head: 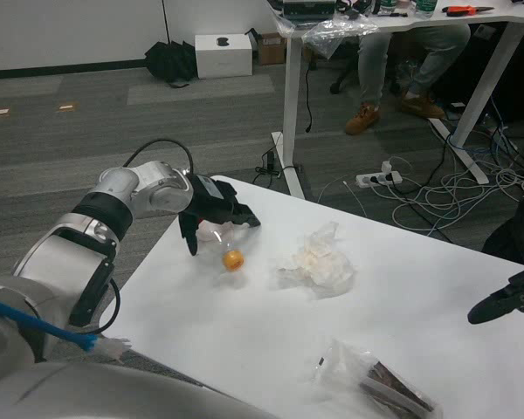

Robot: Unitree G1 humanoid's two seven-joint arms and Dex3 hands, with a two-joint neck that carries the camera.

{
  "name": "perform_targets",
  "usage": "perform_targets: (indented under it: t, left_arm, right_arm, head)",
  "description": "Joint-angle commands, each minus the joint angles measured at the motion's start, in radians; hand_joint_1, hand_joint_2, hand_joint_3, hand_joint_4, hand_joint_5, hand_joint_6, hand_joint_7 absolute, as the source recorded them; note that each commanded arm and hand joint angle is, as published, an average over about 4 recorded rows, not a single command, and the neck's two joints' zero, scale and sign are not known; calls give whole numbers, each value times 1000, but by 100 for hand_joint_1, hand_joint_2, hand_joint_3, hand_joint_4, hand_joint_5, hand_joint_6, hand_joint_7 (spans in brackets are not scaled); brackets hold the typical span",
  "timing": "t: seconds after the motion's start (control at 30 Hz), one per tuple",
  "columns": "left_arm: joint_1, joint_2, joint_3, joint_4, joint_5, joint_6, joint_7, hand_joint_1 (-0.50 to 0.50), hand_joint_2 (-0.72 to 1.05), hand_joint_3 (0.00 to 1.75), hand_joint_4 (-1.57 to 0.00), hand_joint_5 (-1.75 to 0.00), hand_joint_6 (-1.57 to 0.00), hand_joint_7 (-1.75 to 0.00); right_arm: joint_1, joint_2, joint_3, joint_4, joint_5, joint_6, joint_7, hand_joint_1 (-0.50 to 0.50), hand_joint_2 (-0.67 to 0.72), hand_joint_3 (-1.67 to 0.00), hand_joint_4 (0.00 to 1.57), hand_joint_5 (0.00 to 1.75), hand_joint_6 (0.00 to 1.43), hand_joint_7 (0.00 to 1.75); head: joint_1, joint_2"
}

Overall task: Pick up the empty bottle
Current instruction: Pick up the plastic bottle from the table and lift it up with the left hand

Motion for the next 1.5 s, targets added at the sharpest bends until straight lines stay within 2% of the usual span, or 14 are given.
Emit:
perform_targets:
  t: [0.03, 0.1, 0.2, 0.33, 0.47, 0.67, 0.83, 0.93, 1.0, 1.07, 1.13, 1.3, 1.43, 1.5]
  left_arm:
    - [57, -15, 8, 30, 30, 30, -68, -50, 96, 13, -123, -169, -118, -141]
    - [64, -36, 51, 23, 12, 30, -74, -50, 94, 22, -150, -175, -122, -150]
    - [69, -60, 94, 19, -26, 31, -82, -50, 87, 39, -157, -175, -111, -147]
    - [73, -90, 143, 7, -60, 38, -85, -50, 87, 61, -157, -175, -101, -140]
    - [75, -123, 205, -10, -98, 44, -81, -50, 78, 61, -157, -175, -97, -140]
    - [76, -179, 267, -50, -208, 44, -67, -50, 78, 61, -157, -175, -94, -133]
    - [74, -226, 280, -115, -351, 42, -57, -50, 78, 63, -157, -175, -92, -127]
    - [74, -235, 280, -128, -382, 41, -56, -50, 78, 68, -157, -175, -92, -126]
    - [94, -261, 274, -178, -485, 50, -19, -50, 78, 70, -157, -175, -95, -126]
    - [124, -294, 262, -247, -645, 69, 48, -50, 78, 70, -157, -175, -98, -126]
    - [135, -308, 256, -266, -741, 81, 99, -50, 78, 70, -157, -175, -99, -126]
    - [119, -343, 290, -250, -888, 69, 193, -50, 78, 70, -157, -175, -101, -126]
    - [78, -403, 320, -200, -1021, 29, 287, -50, 80, 70, -157, -175, -105, -126]
    - [63, -422, 300, -195, -1055, 26, 322, -50, 85, 70, -157, -175, -109, -126]
  right_arm:
    - [15, -5, -4, -12, 11, -12, -2, -38, 60, 0, 0, 0, 0, 0]
    - [15, -3, -3, -12, 12, -12, -2, -38, 60, 0, 0, 0, 0, 0]
    - [15, -3, -3, -12, 15, -12, -2, -38, 60, 0, 0, 0, 0, 0]
    - [15, -1, -3, -10, 18, -12, -2, -38, 60, 0, 0, 0, 0, 0]
    - [15, 1, -3, -11, 18, -12, -2, -38, 60, 0, 0, 0, 0, 0]
    - [15, 7, -5, -10, 23, -12, -2, -38, 60, 0, 0, 0, 0, 0]
    - [15, 9, -8, -10, 33, -11, -2, -38, 60, 0, 0, 0, 0, 0]
    - [15, 10, -8, -9, 37, -11, -2, -38, 58, 0, 0, 0, 0, 0]
    - [14, 13, -10, -4, 44, -11, -2, -38, 58, 0, 0, 0, 0, 0]
    - [13, 17, -15, 6, 51, -10, -2, -38, 60, 0, 0, 0, 0, 0]
    - [13, 21, -20, 16, 53, -9, -2, -38, 60, 0, 0, 0, 0, 0]
    - [9, 27, -28, 31, 54, -7, -2, -38, 57, 0, 0, 0, 0, 0]
    - [5, 30, -38, 49, 59, -6, -2, -38, 60, 0, 0, 0, 0, 0]
    - [3, 30, -41, 60, 61, -6, -2, -38, 60, 0, 0, 0, 0, 0]
  head:
    - [4, -5]
    - [5, -5]
    - [4, -5]
    - [4, -11]
    - [2, -7]
    - [-9, 4]
    - [-31, 24]
    - [-53, 40]
    - [-67, 50]
    - [-86, 60]
    - [-116, 78]
    - [-164, 111]
    - [-226, 131]
    - [-268, 143]
